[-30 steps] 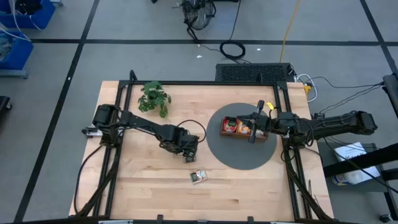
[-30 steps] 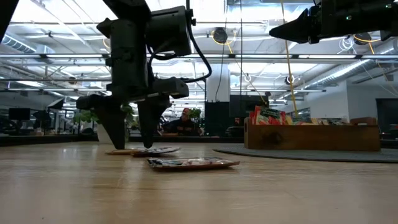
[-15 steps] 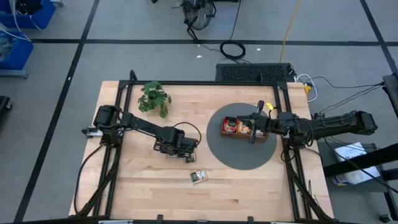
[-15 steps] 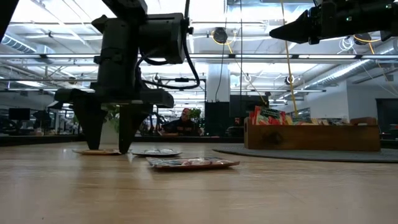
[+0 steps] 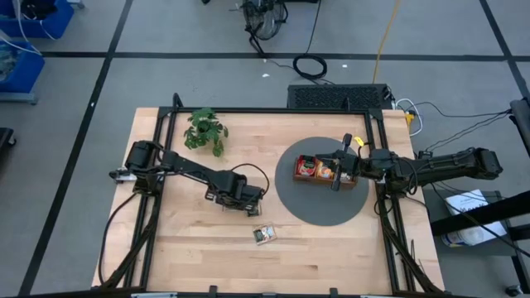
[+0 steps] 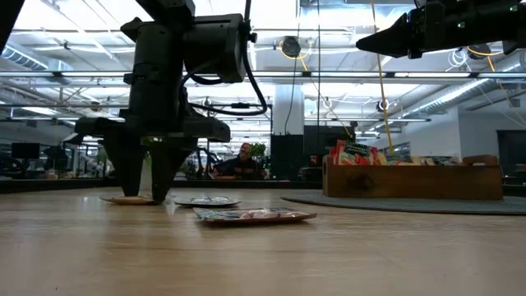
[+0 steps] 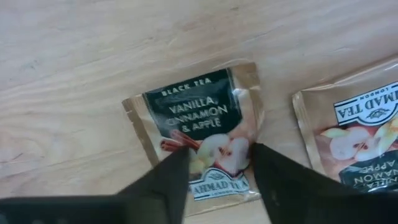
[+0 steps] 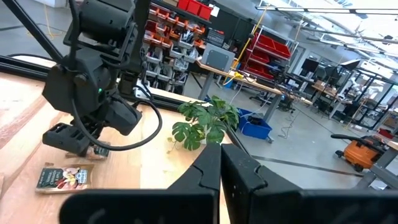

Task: Pick & Place Tea
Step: Put the brown tea bag into the right section of the wooden organizer

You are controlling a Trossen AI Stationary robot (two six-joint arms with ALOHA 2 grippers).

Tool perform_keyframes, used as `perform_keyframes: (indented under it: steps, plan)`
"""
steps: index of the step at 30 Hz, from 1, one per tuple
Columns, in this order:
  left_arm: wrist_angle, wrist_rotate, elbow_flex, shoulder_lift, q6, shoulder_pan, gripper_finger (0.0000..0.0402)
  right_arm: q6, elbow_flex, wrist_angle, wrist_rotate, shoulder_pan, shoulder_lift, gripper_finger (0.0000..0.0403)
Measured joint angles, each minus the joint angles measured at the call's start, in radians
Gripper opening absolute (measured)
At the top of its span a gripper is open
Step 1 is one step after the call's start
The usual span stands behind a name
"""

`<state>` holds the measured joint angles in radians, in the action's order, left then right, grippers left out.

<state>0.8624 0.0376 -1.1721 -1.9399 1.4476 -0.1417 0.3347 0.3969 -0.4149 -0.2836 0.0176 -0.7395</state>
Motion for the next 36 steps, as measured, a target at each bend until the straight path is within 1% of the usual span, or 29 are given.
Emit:
perform_keyframes:
  steps: [7,8,9,14,17,18,20,23,25,27,29,33,36]
  plan:
    - [-0.009,0.011,-0.001,-0.008,-0.070,0.003,0.0035,0.000,0.000,-0.007,0.000,0.000,0.000,0.0000]
    - [-0.012,0.010,0.000,-0.006,-0.083,0.003,0.0019,0.000,0.000,-0.007,0.000,0.000,0.000,0.0000]
    - [-0.016,0.010,0.001,-0.006,-0.101,0.003,0.0012,0.000,0.000,-0.007,0.000,0.000,0.000,0.0000]
    - [-0.028,0.001,0.003,0.000,-0.244,0.002,0.0006,-0.001,0.000,-0.007,0.000,0.000,0.000,0.0000]
    - [-0.040,-0.035,0.007,0.034,-0.292,0.000,0.0004,-0.022,0.000,-0.007,0.001,0.000,0.000,0.0000]
    - [-0.046,-0.060,0.007,0.049,-0.301,-0.004,0.0003,-0.035,0.000,-0.005,0.001,0.000,0.000,0.0000]
    - [-0.056,-0.151,0.010,0.083,-0.326,-0.013,0.0002,-0.059,0.000,-0.001,0.006,0.000,0.000,0.0000]
    - [-0.072,-0.283,0.008,0.150,-0.424,-0.027,0.0002,-0.068,0.000,0.001,0.091,0.000,-0.004,0.0000]
    - [-0.092,-0.372,0.005,0.177,-0.525,-0.043,0.0001,-0.086,0.000,-0.010,0.178,0.000,-0.018,0.0000]
    - [-0.119,-0.463,0.008,0.187,-0.659,-0.060,0.0001,-0.121,-0.001,-0.020,0.217,0.000,-0.046,0.0000]
    - [-0.195,-0.544,0.007,0.195,-0.830,-0.076,0.0001,-0.156,-0.001,-0.025,0.212,-0.002,-0.080,0.0000]
    - [-0.352,-0.665,0.005,0.175,-1.242,-0.101,0.0001,-0.243,-0.001,-0.052,0.207,-0.018,-0.164,0.0000]
    - [-0.466,-0.795,0.005,0.165,-1.489,-0.118,0.0001,-0.270,-0.001,-0.104,0.207,-0.019,-0.232,0.0001]
